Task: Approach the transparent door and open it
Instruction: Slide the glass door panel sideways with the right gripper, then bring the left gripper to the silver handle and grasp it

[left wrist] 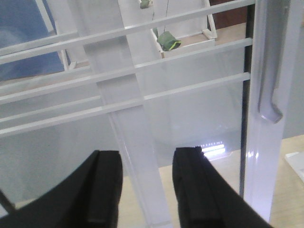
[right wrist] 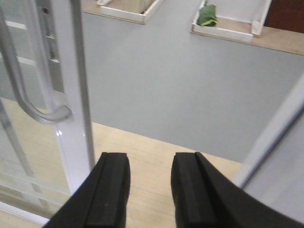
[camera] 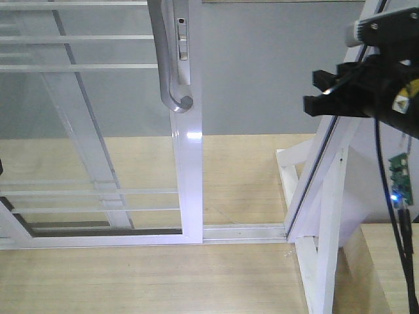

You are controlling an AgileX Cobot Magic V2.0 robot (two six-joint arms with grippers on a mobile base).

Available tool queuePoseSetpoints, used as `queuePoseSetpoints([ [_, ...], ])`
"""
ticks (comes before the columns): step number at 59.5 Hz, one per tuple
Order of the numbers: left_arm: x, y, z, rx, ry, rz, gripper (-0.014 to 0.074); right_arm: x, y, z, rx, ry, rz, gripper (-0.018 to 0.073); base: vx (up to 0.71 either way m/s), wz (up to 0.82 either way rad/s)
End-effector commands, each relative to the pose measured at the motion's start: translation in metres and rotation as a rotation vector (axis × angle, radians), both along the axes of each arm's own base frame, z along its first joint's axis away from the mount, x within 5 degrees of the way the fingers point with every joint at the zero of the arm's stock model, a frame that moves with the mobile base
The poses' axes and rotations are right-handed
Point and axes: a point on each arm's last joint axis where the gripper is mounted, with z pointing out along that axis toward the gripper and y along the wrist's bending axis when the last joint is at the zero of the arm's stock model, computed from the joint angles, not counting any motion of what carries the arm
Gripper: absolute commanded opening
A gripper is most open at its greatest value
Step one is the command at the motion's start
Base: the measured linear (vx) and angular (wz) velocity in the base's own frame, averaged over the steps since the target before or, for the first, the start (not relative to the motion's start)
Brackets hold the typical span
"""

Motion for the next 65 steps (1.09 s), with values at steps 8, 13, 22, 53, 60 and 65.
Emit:
queuePoseSetpoints([
  [8,0.024,-0.029,0.012,-0.058,-0.152,-0.205,0.0399,-0.041,-0.033,0.027,-0.011,-0.046,-0.110,0.0310,0.00,0.00],
  [13,0.037,-0.044,0.005,-0.083,-0.163,-0.292,0.0400,-0.050,-0.038,0.032,-0.017,-0.050,-0.129,0.0310,0.00,0.00],
  [22,0.069,-0.061,-0.009,-0.119,-0.123,-0.351,0.0420,-0.056,-0.039,0.037,-0.013,-0.074,-0.130,0.0310,0.00,0.00],
  [53,0.186,-0.092,0.004,-0.202,-0.211,-0.363,0.0437,-0.056,-0.039,0.034,-0.010,-0.060,-0.131,0.0310,0.00,0.00],
  [60,0.205,-0.097,0.005,-0.201,-0.224,-0.364,0.0437,-0.056,-0.039,0.032,-0.019,-0.040,-0.135,0.0310,0.00,0.00],
  [65,0.216,-0.099,0.001,-0.193,-0.218,-0.361,0.0437,-0.057,-0.040,0.031,-0.022,-0.027,-0.137,0.0310,0.00,0.00],
])
